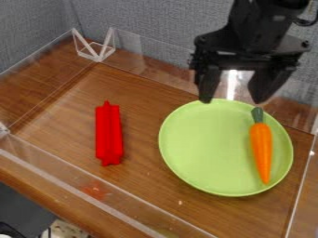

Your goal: Put the carrot on the green plate

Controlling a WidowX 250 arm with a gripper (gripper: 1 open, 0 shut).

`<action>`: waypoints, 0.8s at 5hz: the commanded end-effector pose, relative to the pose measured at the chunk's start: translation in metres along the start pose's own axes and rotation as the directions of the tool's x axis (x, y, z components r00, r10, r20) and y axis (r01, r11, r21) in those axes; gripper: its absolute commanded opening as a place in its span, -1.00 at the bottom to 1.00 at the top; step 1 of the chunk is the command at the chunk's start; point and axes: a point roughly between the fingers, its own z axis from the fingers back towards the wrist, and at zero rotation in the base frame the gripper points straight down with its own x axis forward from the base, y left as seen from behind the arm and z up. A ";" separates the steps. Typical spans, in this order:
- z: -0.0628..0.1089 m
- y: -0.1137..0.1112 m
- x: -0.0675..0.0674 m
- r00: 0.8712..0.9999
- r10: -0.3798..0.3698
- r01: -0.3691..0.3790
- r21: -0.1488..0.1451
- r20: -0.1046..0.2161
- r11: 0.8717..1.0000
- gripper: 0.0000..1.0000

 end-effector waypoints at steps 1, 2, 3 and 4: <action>0.000 -0.001 -0.001 1.000 -0.021 0.022 -0.024 0.015 0.999 1.00; 0.002 0.002 -0.001 0.998 -0.064 0.065 -0.032 0.015 0.997 1.00; 0.006 0.008 0.009 0.998 -0.056 0.056 -0.035 0.008 0.998 1.00; 0.009 0.012 0.020 0.999 -0.044 0.044 -0.047 0.000 0.998 1.00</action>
